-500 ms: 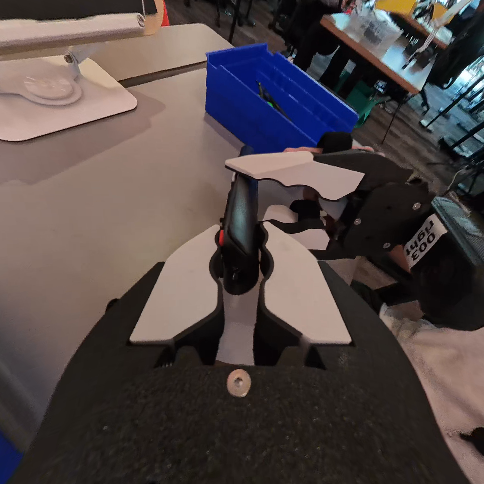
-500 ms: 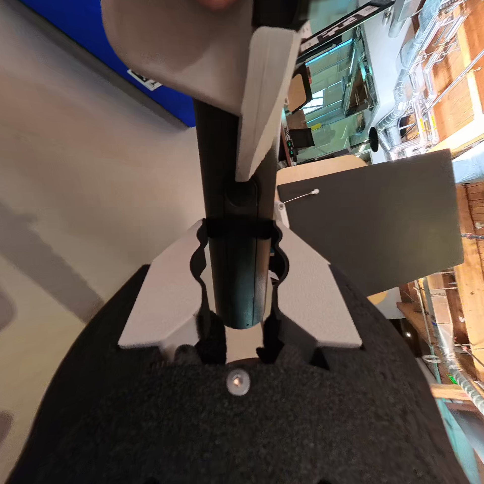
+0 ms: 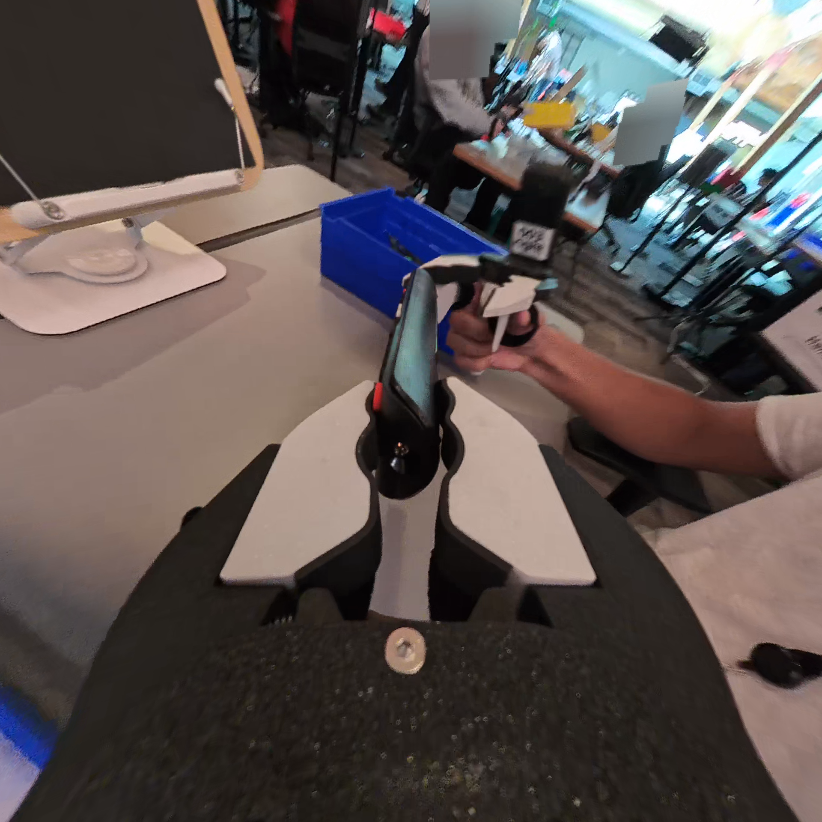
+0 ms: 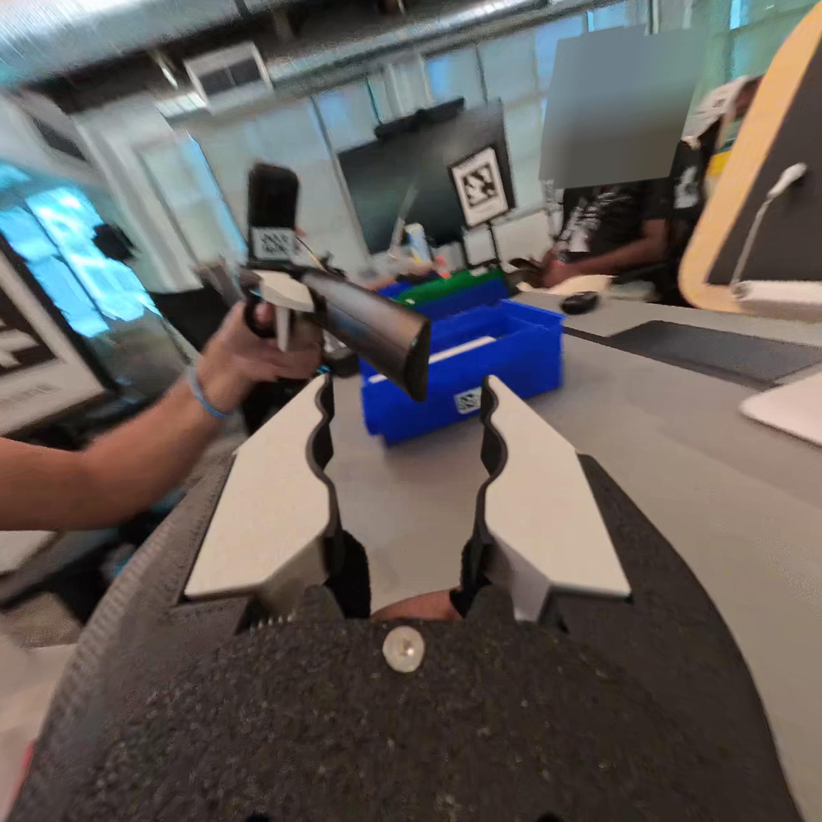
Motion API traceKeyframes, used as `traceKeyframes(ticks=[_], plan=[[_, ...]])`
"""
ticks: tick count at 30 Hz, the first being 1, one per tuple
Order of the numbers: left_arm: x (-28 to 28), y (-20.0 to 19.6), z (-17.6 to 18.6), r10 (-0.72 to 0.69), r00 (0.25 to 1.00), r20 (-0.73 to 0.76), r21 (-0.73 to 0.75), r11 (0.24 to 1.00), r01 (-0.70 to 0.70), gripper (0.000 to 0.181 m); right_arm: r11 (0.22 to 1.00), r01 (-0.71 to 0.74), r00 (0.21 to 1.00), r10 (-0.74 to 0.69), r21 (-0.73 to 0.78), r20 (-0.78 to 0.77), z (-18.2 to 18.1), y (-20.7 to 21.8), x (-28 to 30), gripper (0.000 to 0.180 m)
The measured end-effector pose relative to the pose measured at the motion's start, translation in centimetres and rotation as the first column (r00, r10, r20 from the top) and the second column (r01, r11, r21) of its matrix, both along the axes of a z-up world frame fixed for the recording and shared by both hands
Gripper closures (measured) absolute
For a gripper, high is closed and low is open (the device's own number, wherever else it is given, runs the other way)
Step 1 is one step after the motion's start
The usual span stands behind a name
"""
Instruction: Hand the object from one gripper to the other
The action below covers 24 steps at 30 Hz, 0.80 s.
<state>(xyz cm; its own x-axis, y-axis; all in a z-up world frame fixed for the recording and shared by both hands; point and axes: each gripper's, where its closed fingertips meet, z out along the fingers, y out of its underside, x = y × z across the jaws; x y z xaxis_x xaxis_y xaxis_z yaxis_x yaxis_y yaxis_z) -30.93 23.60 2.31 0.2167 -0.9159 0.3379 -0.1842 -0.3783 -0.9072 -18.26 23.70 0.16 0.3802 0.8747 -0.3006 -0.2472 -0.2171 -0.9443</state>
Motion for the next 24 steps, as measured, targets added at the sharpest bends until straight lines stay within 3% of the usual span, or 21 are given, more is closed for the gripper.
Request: traceKeyframes(ticks=[3, 8, 14, 17, 20, 22, 24], plan=[[-0.4, -0.7, 0.8, -0.063, 0.994, 0.089, -0.053, 0.996, 0.068, 0.157, 0.989, -0.144, 0.985, 0.141, -0.027, -0.1, 0.8, -1.5, -0.6, 0.115], [0.8, -1.8, 0.3, -0.142, 0.98, 0.14, -0.111, 0.981, 0.158, 0.157, 0.965, -0.263, 0.955, 0.259, -0.012, -0.142, 1.5, -3.2, -2.2, 0.122], [2.3, -2.6, -0.9, -0.175, 0.978, 0.111, -0.126, 0.974, 0.189, 0.157, 0.968, -0.251, 0.964, 0.25, 0.002, -0.088, 0.6, -3.2, -2.5, 0.157], [2.4, -1.8, -1.6, -0.125, 0.991, 0.039, -0.093, 0.987, 0.128, 0.155, 0.972, -0.234, 0.971, 0.233, -0.012, -0.055, -0.2, -2.8, -2.4, 0.157], [1.8, 0.0, -2.9, 0.008, 0.995, -0.1, 0.035, 0.999, -0.005, 0.145, 0.986, -0.165, 0.986, 0.165, -0.007, 0.006, -0.9, -1.9, -2.2, 0.158], [1.0, 1.3, -3.5, 0.118, 0.974, -0.194, 0.131, 0.987, -0.093, 0.126, 0.996, -0.091, 0.994, 0.091, -0.005, 0.058, -1.5, -0.9, -1.6, 0.158], [-0.3, 2.6, -4.4, 0.229, 0.92, -0.318, 0.215, 0.962, -0.165, 0.124, 1.0, 0.02, 0.991, -0.02, 0.004, 0.134, -2.3, 0.6, -0.6, 0.158]])
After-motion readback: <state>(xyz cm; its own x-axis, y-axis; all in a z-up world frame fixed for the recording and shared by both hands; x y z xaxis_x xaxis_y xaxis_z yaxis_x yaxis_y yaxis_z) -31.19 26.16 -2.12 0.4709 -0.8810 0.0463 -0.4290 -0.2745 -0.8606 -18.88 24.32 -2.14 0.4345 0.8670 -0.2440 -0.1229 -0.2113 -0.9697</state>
